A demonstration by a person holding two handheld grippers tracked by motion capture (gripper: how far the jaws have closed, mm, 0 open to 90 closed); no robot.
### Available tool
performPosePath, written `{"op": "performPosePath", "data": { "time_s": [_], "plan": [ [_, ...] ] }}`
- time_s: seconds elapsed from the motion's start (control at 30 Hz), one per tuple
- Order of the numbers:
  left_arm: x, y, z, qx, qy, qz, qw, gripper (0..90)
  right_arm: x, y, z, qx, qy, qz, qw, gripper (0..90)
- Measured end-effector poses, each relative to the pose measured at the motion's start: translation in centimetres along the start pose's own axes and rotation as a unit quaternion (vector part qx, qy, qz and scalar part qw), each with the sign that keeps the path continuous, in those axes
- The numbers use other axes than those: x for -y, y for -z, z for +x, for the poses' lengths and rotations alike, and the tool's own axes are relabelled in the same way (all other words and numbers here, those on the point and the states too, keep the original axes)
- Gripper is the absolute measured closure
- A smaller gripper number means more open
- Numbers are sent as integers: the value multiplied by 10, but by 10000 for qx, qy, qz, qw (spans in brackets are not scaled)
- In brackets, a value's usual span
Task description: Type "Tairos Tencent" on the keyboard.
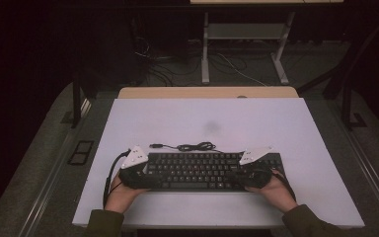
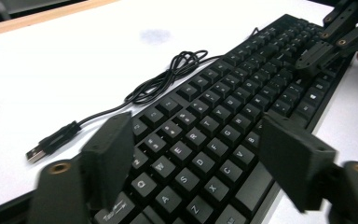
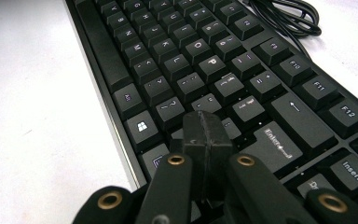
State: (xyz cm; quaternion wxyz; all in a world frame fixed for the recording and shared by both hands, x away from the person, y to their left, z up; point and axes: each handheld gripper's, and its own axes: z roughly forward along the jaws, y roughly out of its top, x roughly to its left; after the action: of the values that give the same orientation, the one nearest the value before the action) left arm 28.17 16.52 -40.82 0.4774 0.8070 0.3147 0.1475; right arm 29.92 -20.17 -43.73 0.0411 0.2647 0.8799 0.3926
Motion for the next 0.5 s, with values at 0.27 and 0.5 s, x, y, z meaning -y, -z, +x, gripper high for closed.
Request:
{"op": "performPosePath", "data": {
  "time_s": [0.27,0.5],
  "plan": [
    [-9,-12,0,158,-47,89,9998,386,0,0,0,-1,1,-1,10000,894],
    [-13,-29,1,347,-64,263,9990,564,0,0,0,12,25,-7,10000,893]
  ]
}}
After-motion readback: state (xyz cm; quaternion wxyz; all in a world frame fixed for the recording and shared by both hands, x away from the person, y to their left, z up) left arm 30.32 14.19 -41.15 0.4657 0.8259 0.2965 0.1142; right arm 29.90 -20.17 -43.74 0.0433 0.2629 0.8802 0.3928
